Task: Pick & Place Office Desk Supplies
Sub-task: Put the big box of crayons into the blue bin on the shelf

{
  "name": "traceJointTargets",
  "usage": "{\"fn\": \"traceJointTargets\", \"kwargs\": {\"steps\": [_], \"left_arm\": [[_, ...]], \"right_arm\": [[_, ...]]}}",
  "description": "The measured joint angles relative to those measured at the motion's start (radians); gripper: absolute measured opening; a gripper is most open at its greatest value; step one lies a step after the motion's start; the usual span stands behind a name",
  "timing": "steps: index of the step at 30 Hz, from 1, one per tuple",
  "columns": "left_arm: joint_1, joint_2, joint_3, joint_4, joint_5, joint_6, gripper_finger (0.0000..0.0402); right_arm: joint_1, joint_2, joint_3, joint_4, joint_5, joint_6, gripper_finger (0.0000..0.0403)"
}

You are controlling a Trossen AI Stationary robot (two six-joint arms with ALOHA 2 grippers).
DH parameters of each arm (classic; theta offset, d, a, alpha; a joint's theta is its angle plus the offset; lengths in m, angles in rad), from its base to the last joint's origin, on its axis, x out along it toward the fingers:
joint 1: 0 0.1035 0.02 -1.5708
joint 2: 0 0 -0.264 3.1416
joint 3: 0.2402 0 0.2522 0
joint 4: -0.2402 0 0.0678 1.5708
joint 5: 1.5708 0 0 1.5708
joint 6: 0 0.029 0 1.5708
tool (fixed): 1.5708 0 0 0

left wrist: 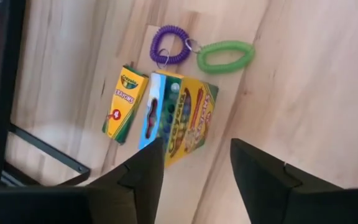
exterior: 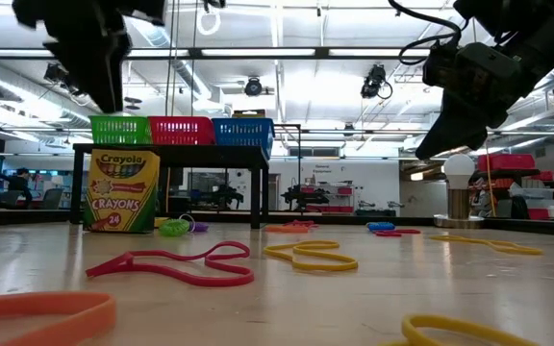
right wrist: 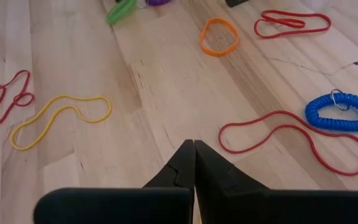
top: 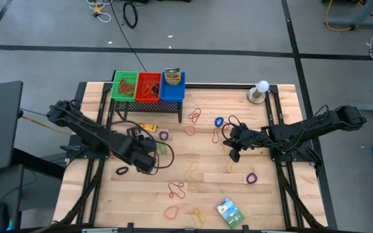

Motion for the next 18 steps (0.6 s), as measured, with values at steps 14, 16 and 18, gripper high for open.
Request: {"fn": "traceJointTargets", "kwargs": {"steps": [14,16,18], "left_arm": [[0.027,-0.259,0.000,0.007,0.080,-0.023,0.0183],[0.050,-0.285,0.000,0.007,0.116,-0.023,0.0167],[0.084,-0.307,0.000,0.010,0.165,-0.015,0.0145]], "right_arm": [[0.000,0.000,0.000,0.003,0.000,-0.012,0.0005],[0.000,0.000,0.000,0.004,0.000,-0.010,0.0005],[0.000,0.000,0.000,0.004,0.000,-0.009,0.0005]]}}
